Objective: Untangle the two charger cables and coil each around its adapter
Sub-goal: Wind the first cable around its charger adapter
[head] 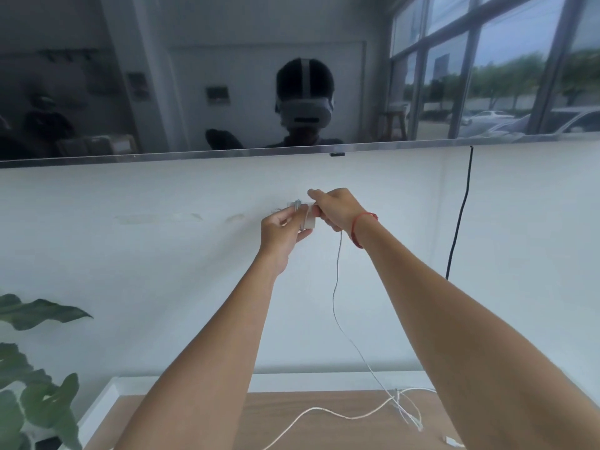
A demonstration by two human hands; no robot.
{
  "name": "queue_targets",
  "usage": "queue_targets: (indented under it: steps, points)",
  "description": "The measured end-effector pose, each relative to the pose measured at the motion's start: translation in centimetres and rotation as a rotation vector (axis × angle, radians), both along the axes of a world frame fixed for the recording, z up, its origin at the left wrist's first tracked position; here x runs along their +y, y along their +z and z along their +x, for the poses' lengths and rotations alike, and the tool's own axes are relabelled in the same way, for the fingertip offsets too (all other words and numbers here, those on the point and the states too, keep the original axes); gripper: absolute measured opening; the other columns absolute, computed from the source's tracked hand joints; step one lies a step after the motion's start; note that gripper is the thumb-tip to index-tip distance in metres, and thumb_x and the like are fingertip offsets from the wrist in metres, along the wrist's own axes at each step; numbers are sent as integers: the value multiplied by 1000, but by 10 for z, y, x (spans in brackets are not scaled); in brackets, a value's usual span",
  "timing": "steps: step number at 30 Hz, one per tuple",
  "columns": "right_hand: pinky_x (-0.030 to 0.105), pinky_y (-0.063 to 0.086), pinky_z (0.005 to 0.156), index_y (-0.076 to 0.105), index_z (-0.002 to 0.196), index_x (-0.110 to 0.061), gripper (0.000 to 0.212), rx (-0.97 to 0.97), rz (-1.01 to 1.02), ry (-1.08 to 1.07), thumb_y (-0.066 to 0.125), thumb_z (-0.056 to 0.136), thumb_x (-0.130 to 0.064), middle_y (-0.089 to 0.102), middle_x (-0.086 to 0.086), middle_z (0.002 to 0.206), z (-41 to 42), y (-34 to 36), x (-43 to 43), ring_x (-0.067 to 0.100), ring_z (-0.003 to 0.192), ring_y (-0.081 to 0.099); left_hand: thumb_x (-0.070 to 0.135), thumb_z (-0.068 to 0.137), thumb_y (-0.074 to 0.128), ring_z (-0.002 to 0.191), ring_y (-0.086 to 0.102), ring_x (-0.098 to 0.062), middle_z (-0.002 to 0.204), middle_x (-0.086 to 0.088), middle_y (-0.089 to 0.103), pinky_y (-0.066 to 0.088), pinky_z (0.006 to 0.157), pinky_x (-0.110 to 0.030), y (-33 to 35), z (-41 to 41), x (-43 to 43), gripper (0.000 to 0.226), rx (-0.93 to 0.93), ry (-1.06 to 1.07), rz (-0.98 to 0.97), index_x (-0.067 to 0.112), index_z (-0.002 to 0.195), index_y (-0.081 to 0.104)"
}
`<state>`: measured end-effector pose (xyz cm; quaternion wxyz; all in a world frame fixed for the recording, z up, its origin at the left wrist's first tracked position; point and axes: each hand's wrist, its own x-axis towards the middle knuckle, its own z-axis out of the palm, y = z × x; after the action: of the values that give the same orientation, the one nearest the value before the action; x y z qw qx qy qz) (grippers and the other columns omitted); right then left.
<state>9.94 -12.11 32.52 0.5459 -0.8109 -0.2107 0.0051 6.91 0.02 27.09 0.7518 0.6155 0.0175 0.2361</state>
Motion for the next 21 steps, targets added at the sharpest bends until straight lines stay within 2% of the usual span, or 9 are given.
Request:
queue_targets:
  steps: [4,7,10,14,17,21]
  points:
    - [24,28,48,59,57,-14,41,9,-26,21,51,90,-37,40,-2,54,0,4,-2,17,50,31,26,90,67,105,66,-24,110,-13,66,60,79,-33,-4,0,-2,28,44,-45,-102,2,104,71]
    - [24,29,48,65,59,-15,37,8,-46,23,50,89,-32,42,-3,55,1,6,-3,16,52,32,28,84,74,106,65,-27,107,-12,66,60,79,-35,-8,0,-1,34,71,-96,-165,1,104,71]
    - [24,27,46,69,64,-13,37,9,-11,9,49,90,-29,41,-2,55,4,4,-3,16,50,30,36,78,79,98,65,-24,106,-8,65,60,77,-36,-10,0,-3,35,87,-85,-92,6,97,74]
    - [24,29,48,67,73,-16,30,69,52,12,50,91,-32,41,-3,59,7,-5,-2,15,50,33,32,91,65,102,62,-25,111,-7,59,61,75,-35,-14,3,-4,21,76,-15,32,13,98,72]
    - [24,28,46,67,75,-16,27,76,97,20,50,90,-30,40,-3,58,9,-9,1,14,48,33,33,94,60,101,62,-23,115,-9,62,60,76,-34,-15,2,-5,17,87,20,52,19,94,70]
    - [23,31,47,68,75,-16,26,36,138,8,53,91,-31,41,-3,58,12,-12,4,15,50,34,34,95,59,100,64,-21,117,-10,64,60,77,-31,-14,3,-2,20,73,37,54,17,98,70]
